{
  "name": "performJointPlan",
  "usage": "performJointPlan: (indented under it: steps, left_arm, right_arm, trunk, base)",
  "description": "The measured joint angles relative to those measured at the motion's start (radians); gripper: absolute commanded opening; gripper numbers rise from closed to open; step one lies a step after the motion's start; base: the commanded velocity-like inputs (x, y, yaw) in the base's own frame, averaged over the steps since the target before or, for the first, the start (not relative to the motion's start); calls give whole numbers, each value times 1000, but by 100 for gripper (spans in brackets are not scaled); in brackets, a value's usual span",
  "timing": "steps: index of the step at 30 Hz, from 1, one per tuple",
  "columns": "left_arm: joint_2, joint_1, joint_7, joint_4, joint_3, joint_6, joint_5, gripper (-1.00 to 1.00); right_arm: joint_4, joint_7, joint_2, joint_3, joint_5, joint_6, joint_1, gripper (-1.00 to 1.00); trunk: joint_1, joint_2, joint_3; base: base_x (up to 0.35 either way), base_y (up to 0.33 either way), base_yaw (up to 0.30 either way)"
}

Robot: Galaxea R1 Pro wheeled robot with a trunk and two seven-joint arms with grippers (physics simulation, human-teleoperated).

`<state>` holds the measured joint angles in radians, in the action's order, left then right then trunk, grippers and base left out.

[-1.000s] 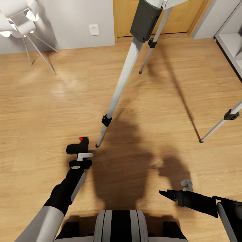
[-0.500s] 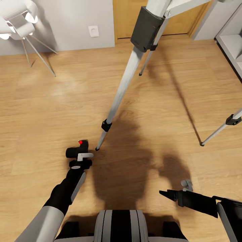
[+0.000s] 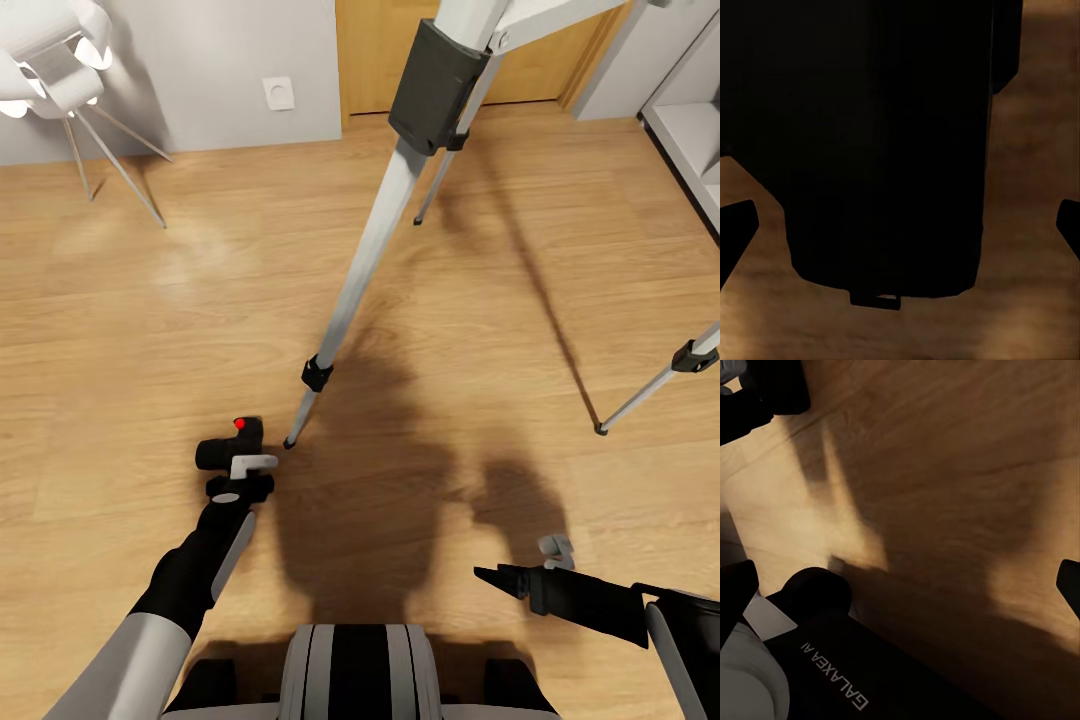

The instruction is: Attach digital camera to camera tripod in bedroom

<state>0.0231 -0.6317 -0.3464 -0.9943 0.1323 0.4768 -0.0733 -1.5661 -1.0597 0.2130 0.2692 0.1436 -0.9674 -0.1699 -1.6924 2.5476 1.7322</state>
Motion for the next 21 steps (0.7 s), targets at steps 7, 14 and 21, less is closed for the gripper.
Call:
performJointPlan:
  steps: [7,14,21]
  left_arm:
    - [0,0,0,0,-1,-36,1,100]
    - [-3,0,1,0,-2,-42,4,-100]
    - [-4,0,2,1,-2,-44,-4,-100]
  right_arm:
    - [0,0,0,0,0,0,0,100]
    - [0,0,0,-1,0,0,0,100]
    - [0,0,0,-1,0,0,0,100]
  trunk:
    - [0,0,0]
    - [0,0,0]
    - [0,0,0]
  base:
    - [0,0,0]
    - [0,0,0]
    - [0,0,0]
